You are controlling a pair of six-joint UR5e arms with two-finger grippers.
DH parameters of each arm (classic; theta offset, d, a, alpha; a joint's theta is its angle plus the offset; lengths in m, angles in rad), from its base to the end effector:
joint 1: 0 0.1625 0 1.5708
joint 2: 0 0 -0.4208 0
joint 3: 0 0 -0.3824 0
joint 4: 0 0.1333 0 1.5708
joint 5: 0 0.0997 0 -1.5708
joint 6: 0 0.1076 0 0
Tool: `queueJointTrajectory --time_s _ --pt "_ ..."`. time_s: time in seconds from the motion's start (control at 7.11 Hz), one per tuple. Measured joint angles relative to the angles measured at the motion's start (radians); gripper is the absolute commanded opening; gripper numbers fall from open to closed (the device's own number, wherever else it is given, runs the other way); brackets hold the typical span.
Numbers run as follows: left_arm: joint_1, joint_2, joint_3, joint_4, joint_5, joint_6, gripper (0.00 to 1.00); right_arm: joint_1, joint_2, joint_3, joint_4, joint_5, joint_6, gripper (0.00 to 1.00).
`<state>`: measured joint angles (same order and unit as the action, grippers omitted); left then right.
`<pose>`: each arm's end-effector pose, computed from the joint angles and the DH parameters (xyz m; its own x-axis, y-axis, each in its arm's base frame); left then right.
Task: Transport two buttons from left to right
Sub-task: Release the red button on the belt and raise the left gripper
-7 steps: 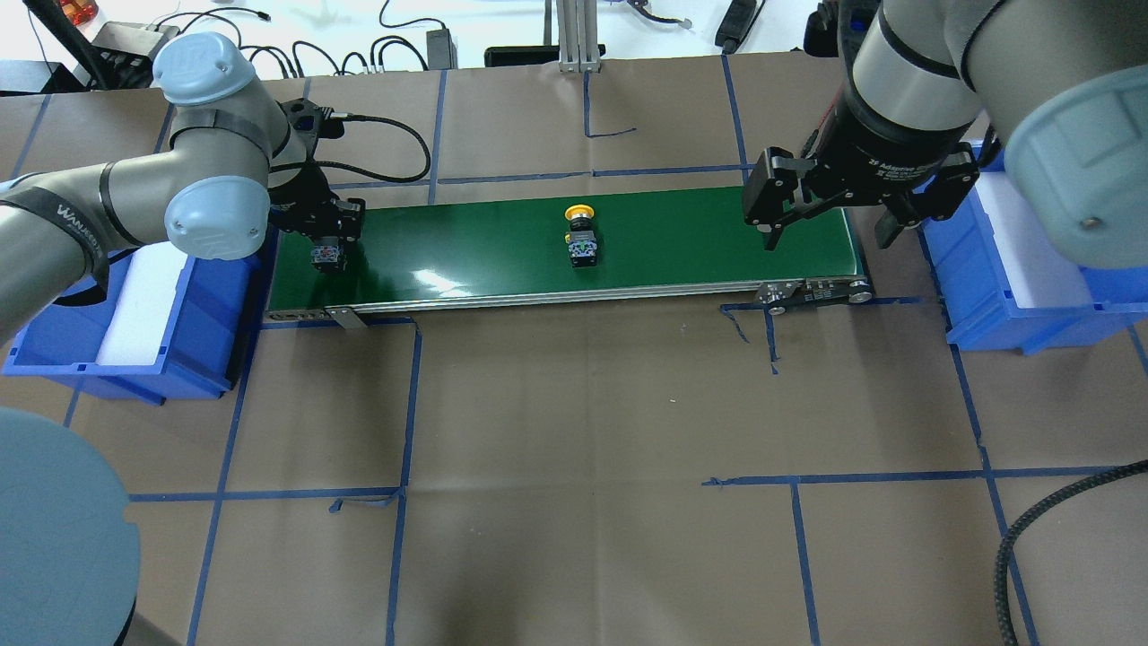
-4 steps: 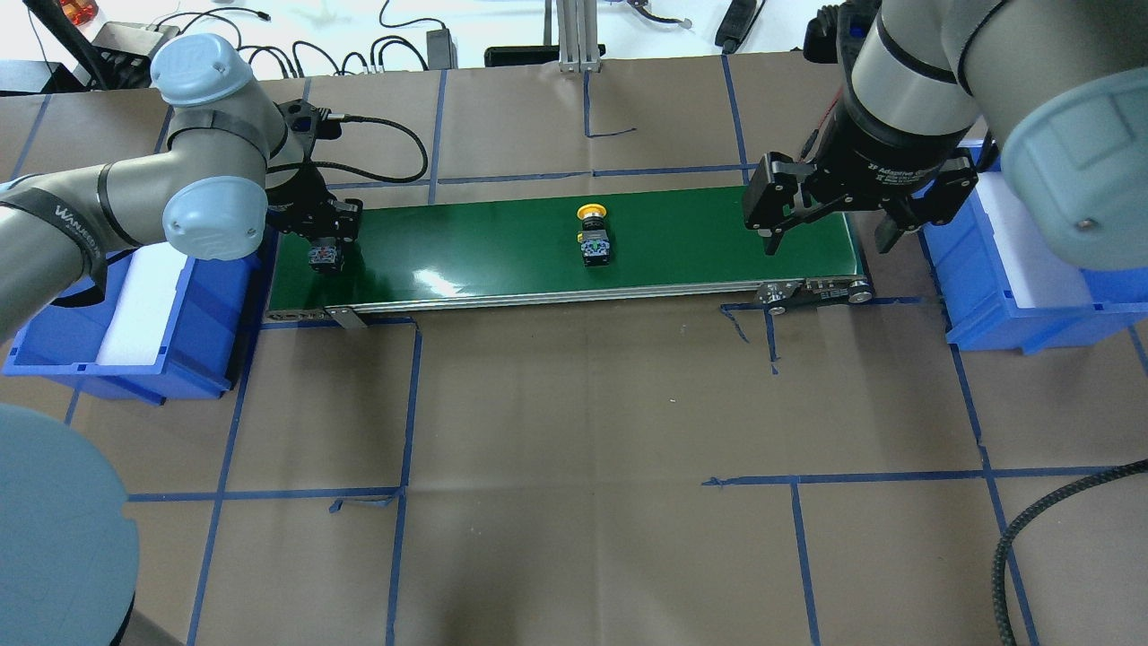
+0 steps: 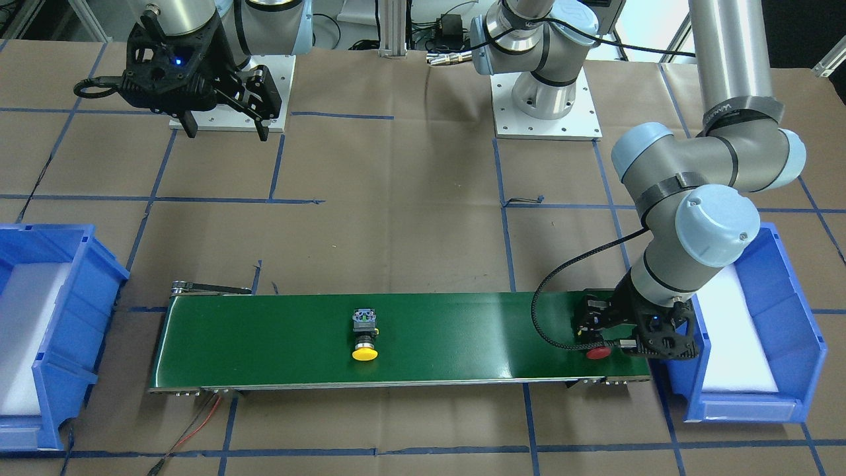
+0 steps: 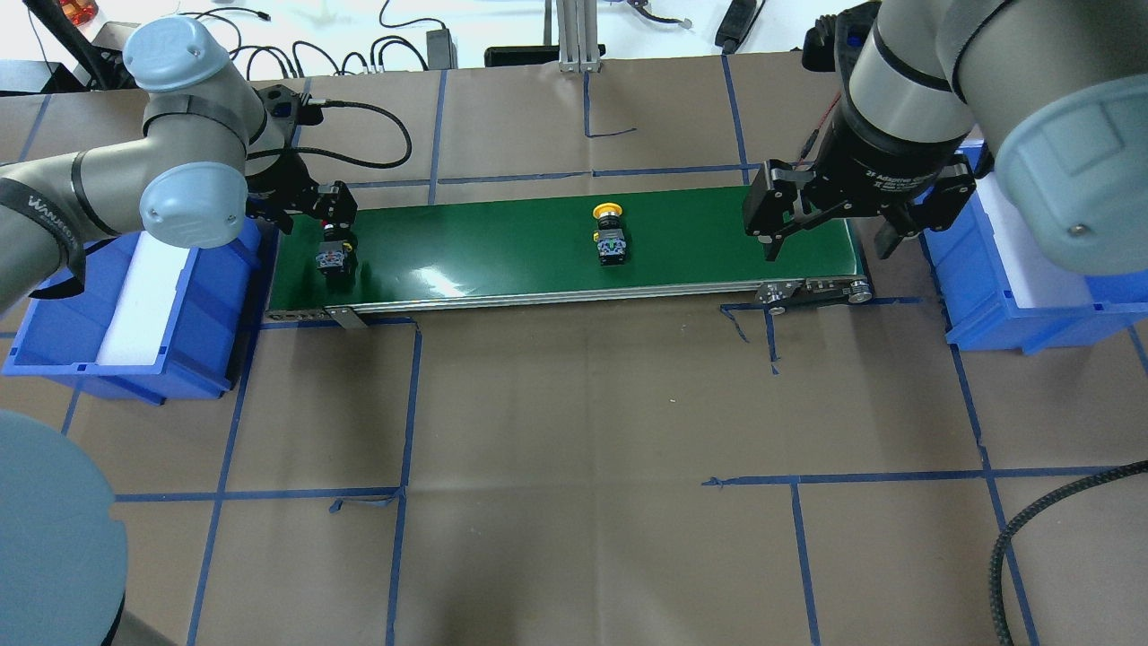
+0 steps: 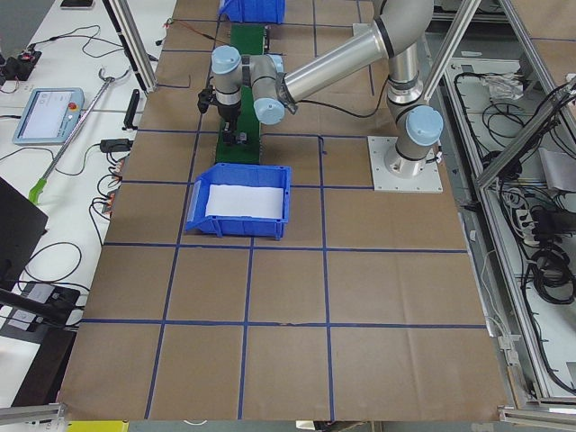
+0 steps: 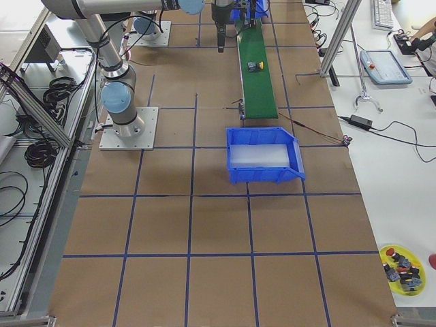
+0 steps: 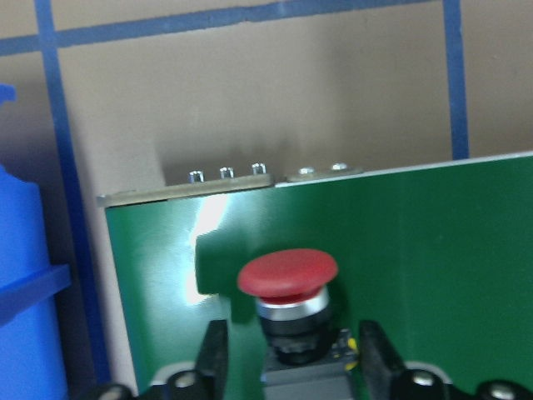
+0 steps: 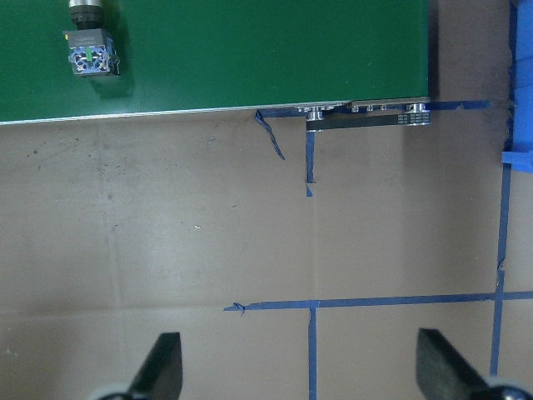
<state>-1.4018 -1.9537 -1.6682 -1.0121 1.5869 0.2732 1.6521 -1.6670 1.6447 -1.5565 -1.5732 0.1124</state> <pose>-0.0281 -0.6177 0.2767 -0.9941 0.1020 -0.0366 0.1044 0.9920 -0.0711 0.1685 -0.4302 0.4831 -0.9995 0.0311 0.0015 0.0311 0.9995 -0.0082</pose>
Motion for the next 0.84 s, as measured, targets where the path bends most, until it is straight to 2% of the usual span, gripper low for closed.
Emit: queueJointTrajectory --time_s 0.28,0.56,0.84 --pt "-0.006 0.054 0.097 -0.186 -0.003 -0.009 1.0 0.0 0.016 0.001 -0.004 0.003 0.0 1.0" --pt "-0.027 0.11 0.238 -0.457 -0.01 -0.059 1.0 0.0 0.04 0.001 -0.007 0.009 0.001 1.0" --pt "-0.083 0.171 0.295 -0.602 -0.011 -0.148 1.0 0.0 0.065 0.001 -0.075 0.013 0.001 1.0"
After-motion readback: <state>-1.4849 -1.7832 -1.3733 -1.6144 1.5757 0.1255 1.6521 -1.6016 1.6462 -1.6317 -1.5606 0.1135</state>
